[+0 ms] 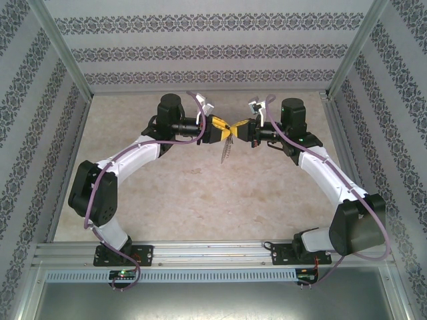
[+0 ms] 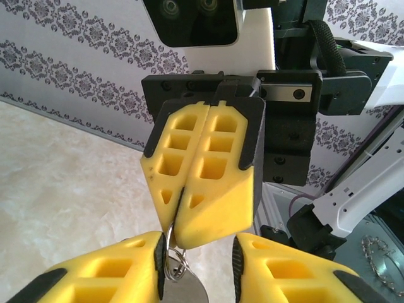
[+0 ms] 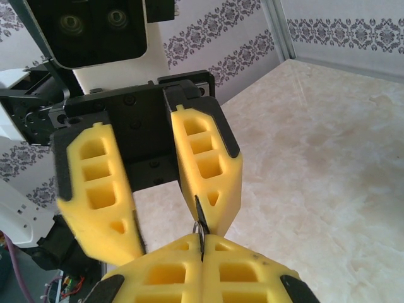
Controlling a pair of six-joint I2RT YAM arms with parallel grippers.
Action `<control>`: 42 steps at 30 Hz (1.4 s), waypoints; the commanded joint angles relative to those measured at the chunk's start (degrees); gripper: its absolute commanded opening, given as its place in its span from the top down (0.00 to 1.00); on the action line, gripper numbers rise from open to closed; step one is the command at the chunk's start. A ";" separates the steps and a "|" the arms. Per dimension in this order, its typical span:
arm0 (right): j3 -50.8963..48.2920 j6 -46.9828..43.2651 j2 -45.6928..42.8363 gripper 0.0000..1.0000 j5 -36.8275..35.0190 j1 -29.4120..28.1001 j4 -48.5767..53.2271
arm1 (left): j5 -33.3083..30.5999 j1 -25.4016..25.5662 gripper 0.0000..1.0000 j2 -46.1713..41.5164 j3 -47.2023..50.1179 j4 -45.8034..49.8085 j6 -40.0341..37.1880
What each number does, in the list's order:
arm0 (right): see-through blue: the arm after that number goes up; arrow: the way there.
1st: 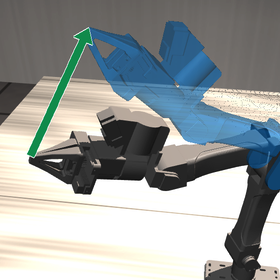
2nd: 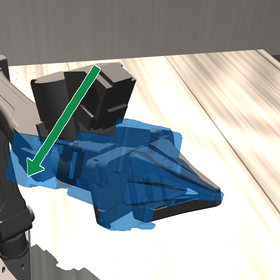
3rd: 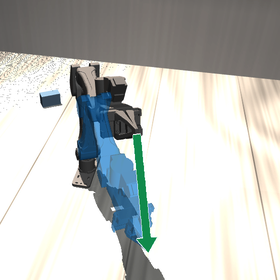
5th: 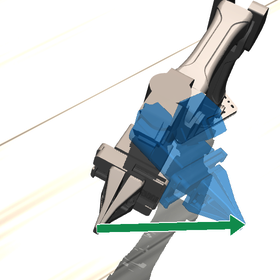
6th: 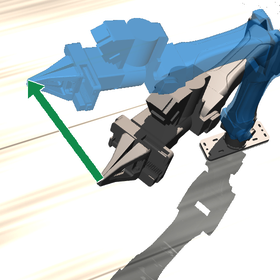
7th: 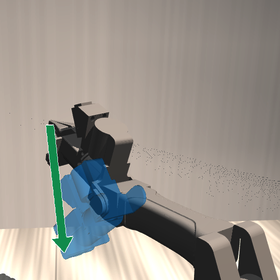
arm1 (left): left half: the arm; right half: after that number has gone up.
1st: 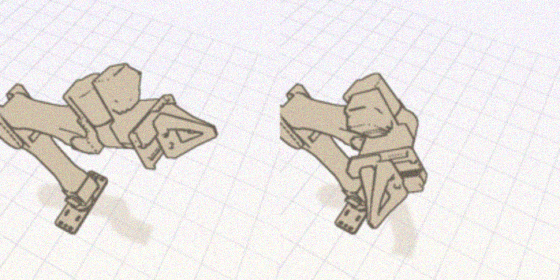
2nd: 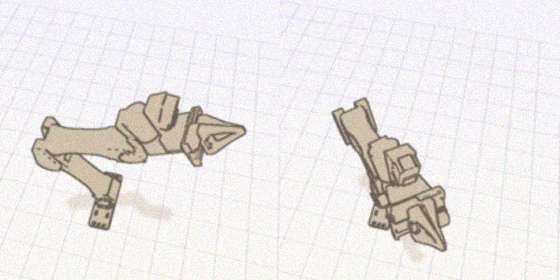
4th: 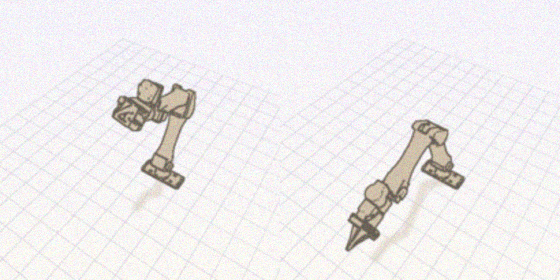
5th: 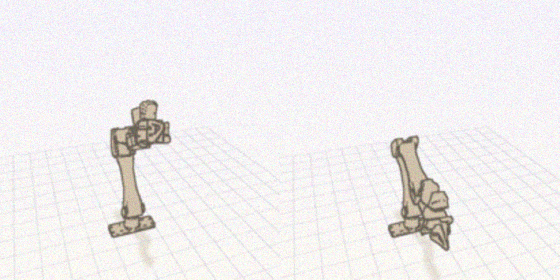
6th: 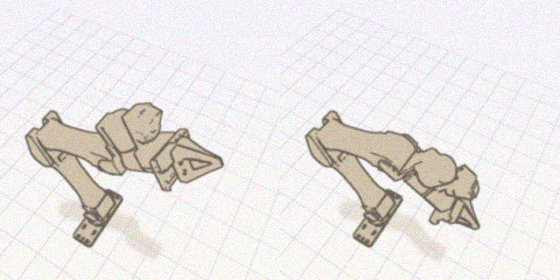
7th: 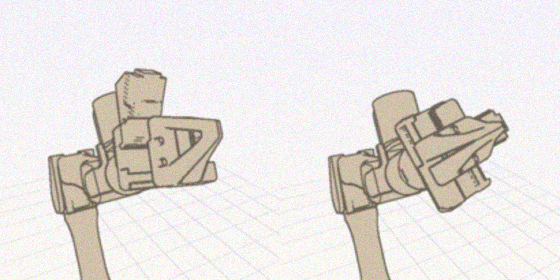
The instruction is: Put the keys on the keyring
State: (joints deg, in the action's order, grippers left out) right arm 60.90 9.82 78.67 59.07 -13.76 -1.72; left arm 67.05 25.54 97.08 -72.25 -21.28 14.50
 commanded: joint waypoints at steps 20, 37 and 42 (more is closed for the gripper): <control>-0.18 0.81 -4.83 0.63 -2.31 -0.05 -2.46 | -0.75 1.37 1.00 0.32 1.30 -10.94 4.23; -18.31 5.25 -16.69 0.51 -30.96 -0.45 -9.69 | -4.93 1.38 1.00 -1.97 5.61 -20.68 8.18; -22.37 4.11 -17.37 0.51 -36.33 -3.86 -9.77 | -5.25 1.37 1.00 -2.06 6.05 -21.04 8.20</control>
State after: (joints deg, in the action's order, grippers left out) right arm 40.12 14.20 62.78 27.97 -16.25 -9.23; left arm 62.19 26.30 97.32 -66.85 -37.67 21.91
